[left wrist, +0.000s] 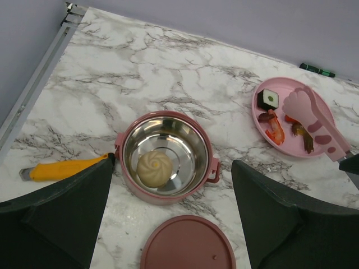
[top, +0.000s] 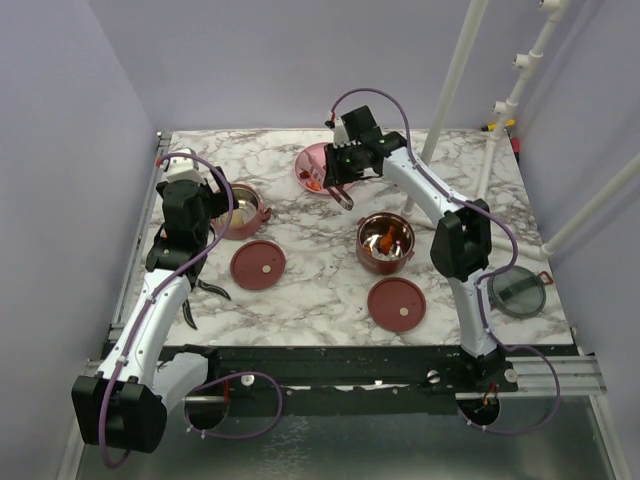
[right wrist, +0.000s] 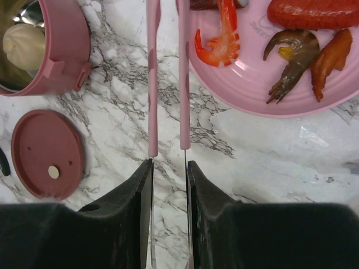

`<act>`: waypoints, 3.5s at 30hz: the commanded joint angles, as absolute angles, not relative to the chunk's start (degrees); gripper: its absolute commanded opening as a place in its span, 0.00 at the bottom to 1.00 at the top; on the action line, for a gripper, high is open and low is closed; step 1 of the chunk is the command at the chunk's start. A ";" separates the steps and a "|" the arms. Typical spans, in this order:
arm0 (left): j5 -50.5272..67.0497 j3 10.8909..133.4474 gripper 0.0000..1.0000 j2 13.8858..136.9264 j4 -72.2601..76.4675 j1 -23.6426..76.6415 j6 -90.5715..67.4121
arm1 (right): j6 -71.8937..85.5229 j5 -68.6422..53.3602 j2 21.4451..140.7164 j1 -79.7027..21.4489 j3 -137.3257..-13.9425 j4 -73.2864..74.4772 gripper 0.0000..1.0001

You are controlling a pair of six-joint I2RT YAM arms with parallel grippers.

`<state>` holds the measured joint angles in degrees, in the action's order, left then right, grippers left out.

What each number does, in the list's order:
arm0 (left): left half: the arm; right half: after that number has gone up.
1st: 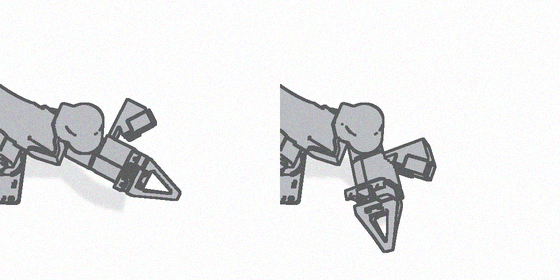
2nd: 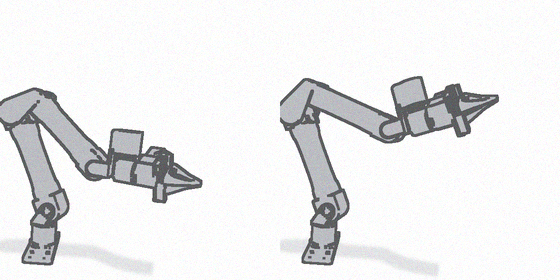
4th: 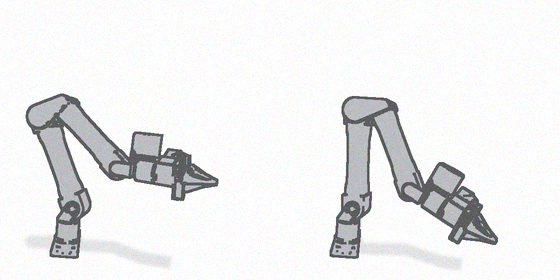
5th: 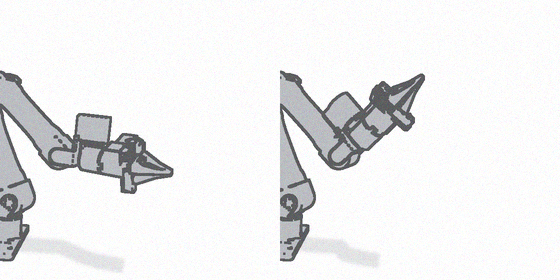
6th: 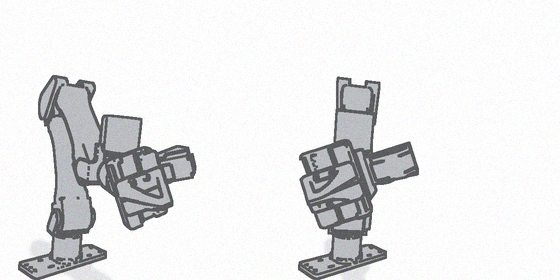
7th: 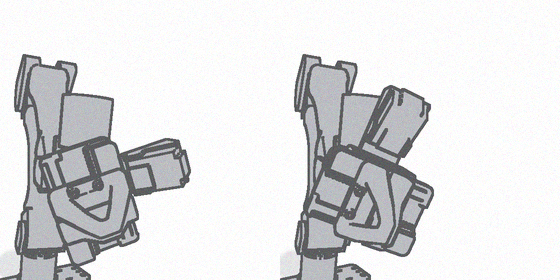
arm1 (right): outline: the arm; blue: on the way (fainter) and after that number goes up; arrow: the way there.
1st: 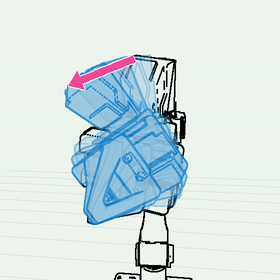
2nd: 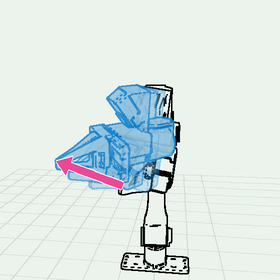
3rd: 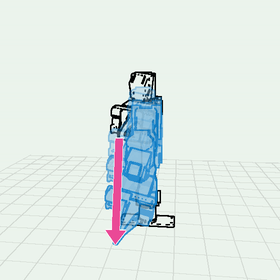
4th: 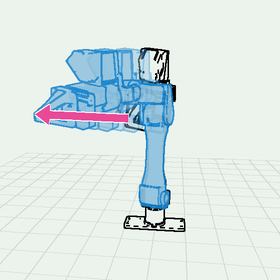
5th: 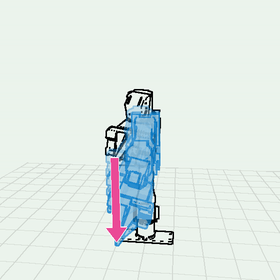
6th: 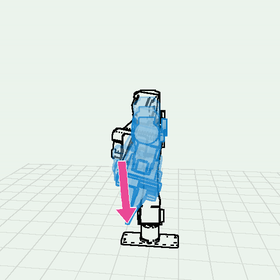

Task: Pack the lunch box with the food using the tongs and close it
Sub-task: Pick up the fake food from the plate, then place the fake food in the packing box.

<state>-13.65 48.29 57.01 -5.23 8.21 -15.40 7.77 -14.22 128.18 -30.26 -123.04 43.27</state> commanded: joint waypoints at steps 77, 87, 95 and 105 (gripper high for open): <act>-12.55 47.99 0.88 55.63 -4.06 7.92 -15.31 | 15.95 -16.48 118.25 -30.17 -114.24 34.04 0.01; -12.65 47.99 0.88 55.90 -4.05 7.91 -15.21 | 13.83 -15.89 100.85 -30.28 -95.80 33.79 0.01; -12.57 48.04 0.88 56.05 -4.04 7.95 -15.30 | 14.08 -10.22 84.23 -30.31 -79.60 39.39 0.01; -12.92 47.99 0.88 55.94 -4.08 7.80 -15.33 | 19.21 -4.69 69.98 -30.32 -72.41 52.28 0.01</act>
